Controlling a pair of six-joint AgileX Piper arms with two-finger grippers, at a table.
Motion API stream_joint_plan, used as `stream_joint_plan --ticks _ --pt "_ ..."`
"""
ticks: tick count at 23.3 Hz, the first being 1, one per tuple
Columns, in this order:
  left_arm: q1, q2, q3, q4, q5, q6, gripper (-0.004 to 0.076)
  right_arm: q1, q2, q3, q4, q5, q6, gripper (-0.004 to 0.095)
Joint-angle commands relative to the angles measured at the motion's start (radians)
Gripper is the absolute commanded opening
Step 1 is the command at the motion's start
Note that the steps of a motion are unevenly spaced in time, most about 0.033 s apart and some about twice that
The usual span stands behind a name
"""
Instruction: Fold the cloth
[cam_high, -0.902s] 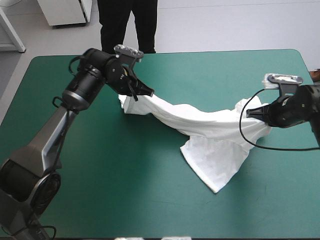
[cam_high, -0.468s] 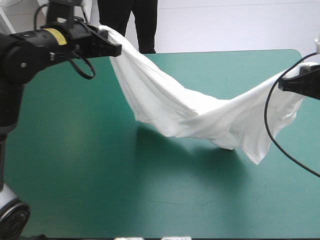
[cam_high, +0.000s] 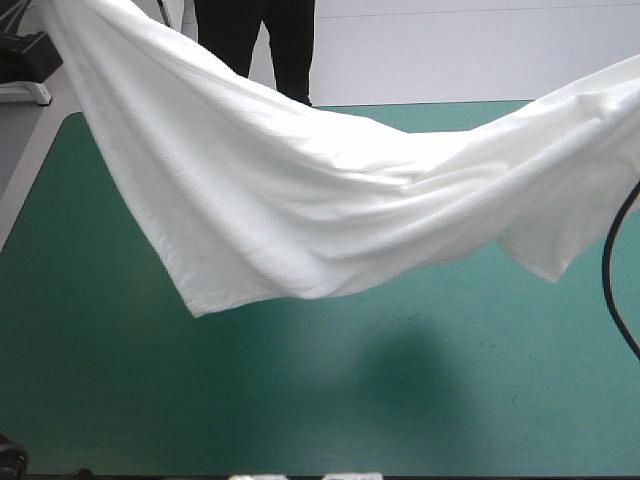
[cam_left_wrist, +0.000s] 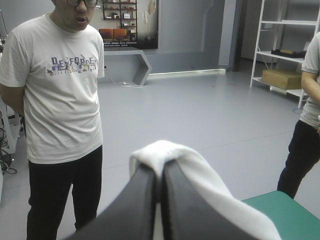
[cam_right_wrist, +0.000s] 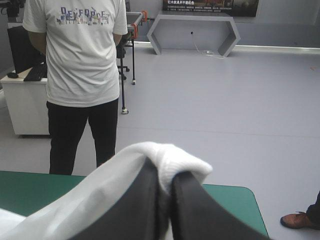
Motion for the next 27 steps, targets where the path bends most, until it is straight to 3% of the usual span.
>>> stream_joint_plan --ticks 1,8,14,17,20,27 --pt "-0.005 -0.010 -0.011 -0.005 0.003 0.001 -0.0010 -0.008 0.003 -0.024 -0.002 -0.042 -0.010 -0.0017" --pt "-0.005 0.014 0.126 -0.052 0.040 0.003 -0.0010 -0.008 0.007 0.094 0.056 0.014 0.024 -0.0017" --pt "-0.005 -0.024 0.605 -0.062 0.026 -0.012 -0.0010 -0.008 -0.021 0.445 0.100 0.002 0.024 -0.0017" --pt "-0.005 0.014 0.808 0.003 -0.067 -0.031 -0.0010 -0.008 0.004 0.645 0.097 -0.123 0.016 -0.0017" --pt "-0.005 0.090 0.897 0.003 -0.113 -0.031 -0.0010 -0.008 0.067 0.775 0.093 -0.212 0.007 -0.0017" --pt "-0.005 0.333 0.905 0.005 -0.160 -0.031 -0.0010 -0.008 0.315 0.839 0.084 -0.332 -0.015 -0.0017"
